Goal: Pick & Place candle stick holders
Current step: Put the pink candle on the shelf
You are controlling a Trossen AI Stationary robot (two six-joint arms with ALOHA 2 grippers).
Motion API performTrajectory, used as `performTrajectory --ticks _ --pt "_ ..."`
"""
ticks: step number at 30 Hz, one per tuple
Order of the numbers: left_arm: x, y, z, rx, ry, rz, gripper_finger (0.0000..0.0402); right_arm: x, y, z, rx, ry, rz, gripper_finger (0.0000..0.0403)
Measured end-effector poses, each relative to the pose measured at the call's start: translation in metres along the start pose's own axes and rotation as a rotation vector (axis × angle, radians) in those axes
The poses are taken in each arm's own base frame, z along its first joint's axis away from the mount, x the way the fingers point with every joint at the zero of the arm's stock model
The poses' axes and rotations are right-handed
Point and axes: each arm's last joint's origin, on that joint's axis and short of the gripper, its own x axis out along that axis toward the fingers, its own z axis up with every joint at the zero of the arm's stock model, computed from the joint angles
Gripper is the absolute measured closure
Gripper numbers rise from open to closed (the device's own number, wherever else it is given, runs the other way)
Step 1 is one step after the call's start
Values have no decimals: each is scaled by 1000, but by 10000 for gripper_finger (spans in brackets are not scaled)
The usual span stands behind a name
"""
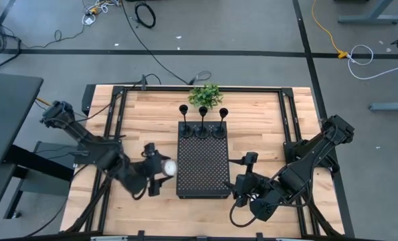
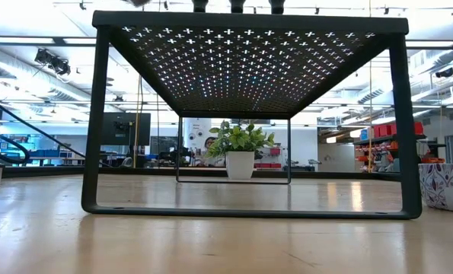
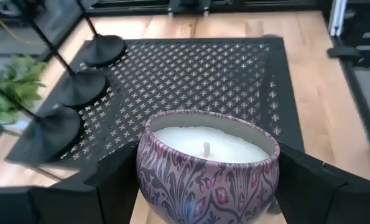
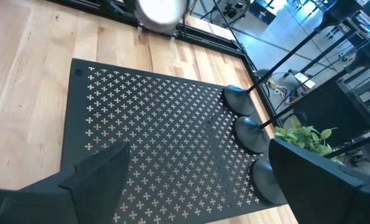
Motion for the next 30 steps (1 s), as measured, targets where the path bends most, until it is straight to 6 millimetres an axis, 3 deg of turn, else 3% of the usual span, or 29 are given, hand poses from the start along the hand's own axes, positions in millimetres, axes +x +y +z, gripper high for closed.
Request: performTrajectory --ticks 5,12,20,30 --pt "-9 1 -14 -45 17 134 101 0 0 0 1 1 0 25" --pt "-23 -3 -22 -72 -21 166 101 0 0 -1 -2 3 -1 25" --pt "-43 5 -45 -126 -33 293 101 0 0 -1 -9 8 -3 25" --pt "-55 4 -51 -124 -99 302 102 0 0 -1 -14 8 -3 25"
